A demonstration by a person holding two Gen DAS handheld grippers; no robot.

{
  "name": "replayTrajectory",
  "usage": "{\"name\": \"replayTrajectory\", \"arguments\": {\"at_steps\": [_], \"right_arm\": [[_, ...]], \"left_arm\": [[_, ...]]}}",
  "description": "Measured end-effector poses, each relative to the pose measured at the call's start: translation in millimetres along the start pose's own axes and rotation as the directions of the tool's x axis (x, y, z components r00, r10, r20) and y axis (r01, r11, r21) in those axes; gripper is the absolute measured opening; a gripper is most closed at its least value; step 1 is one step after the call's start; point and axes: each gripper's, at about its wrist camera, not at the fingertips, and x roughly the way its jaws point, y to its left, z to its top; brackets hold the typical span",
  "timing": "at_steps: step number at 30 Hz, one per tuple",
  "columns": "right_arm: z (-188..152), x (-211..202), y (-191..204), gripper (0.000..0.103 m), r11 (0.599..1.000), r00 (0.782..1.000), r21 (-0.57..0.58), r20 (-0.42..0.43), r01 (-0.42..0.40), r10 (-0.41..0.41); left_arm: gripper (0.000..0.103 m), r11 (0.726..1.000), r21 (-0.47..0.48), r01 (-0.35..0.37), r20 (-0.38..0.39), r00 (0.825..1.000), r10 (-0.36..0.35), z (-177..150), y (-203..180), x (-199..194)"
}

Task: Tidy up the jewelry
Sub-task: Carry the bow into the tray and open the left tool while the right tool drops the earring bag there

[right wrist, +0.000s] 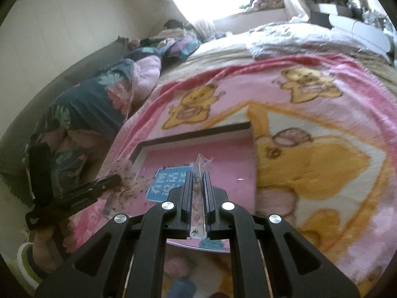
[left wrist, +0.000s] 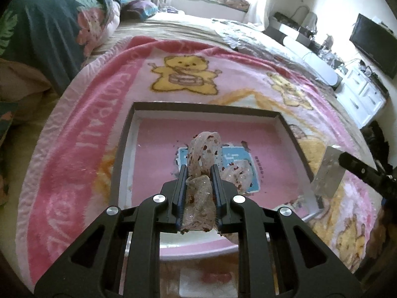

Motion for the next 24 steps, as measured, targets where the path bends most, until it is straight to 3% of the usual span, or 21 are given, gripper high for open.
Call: {"name": "replayTrajectory", "arguments": {"at_steps": [9,17,24], "right_arm": [[-16,36,-12,0.007,0.999,0.994,0.031,-0.105,-0.018,0.021],[-16,39,-20,0.01,0.999,0.993,0.03,-0.115,0.028,-0.024],[-12,28,-22,0.032,0.996,0.993,-0.001,-0.076,0.094,-0.094]], "left_arm": [[0.014,0.998,-0.017,-0.06,-0.028,0.998,0.06,-7,11,19],[0.035,0.995,-0.027,-0.1,-0.023,0.995,0.099,-14,19,13],[0.048,0.991,-0.055,-0.122,-0.006,0.992,0.122,-20,25,-3]]}}
